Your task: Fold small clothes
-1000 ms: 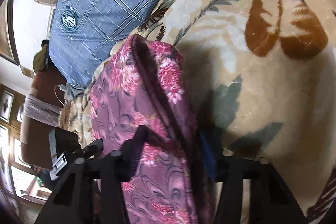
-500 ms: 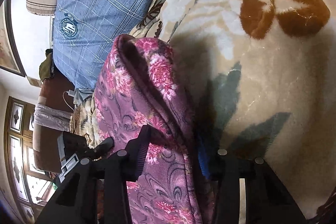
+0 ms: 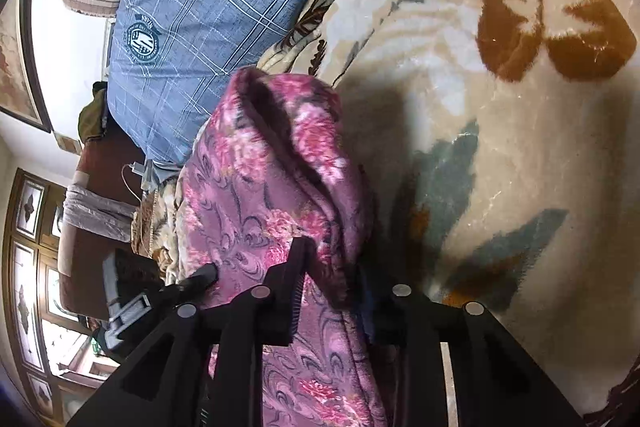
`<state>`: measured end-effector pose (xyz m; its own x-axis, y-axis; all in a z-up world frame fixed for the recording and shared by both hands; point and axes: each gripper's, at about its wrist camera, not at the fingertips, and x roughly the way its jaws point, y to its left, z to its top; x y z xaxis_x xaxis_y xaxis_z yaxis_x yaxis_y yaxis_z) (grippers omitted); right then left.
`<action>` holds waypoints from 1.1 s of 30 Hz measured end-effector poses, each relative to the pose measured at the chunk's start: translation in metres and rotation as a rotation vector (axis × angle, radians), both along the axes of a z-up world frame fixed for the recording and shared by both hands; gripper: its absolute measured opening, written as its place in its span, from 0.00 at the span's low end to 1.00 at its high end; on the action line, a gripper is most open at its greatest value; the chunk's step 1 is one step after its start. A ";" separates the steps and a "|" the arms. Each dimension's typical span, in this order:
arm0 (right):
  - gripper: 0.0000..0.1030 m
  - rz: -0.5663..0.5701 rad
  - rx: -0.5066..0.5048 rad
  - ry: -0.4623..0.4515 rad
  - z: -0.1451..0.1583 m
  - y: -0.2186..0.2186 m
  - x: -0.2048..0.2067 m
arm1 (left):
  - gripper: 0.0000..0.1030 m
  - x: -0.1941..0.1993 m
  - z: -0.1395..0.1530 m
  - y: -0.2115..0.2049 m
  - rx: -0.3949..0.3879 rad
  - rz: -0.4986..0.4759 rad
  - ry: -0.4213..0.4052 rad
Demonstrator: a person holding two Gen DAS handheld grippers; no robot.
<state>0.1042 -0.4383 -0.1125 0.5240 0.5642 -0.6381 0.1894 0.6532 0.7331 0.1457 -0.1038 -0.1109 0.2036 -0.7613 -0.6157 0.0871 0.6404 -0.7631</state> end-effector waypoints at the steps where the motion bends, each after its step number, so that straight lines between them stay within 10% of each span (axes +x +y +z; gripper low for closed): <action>1: 0.31 0.000 0.000 0.000 0.000 0.000 0.000 | 0.45 -0.001 0.000 0.001 0.002 0.002 -0.001; 19: 0.55 -0.021 0.074 -0.010 -0.001 -0.006 -0.007 | 0.53 0.001 -0.001 -0.002 0.015 -0.031 -0.008; 28: 0.42 0.005 -0.013 0.054 -0.006 0.002 -0.005 | 0.53 0.002 -0.004 -0.006 0.015 -0.034 0.008; 33: 0.22 0.037 -0.029 0.046 -0.005 0.009 -0.001 | 0.35 -0.005 0.007 -0.013 0.072 -0.049 -0.045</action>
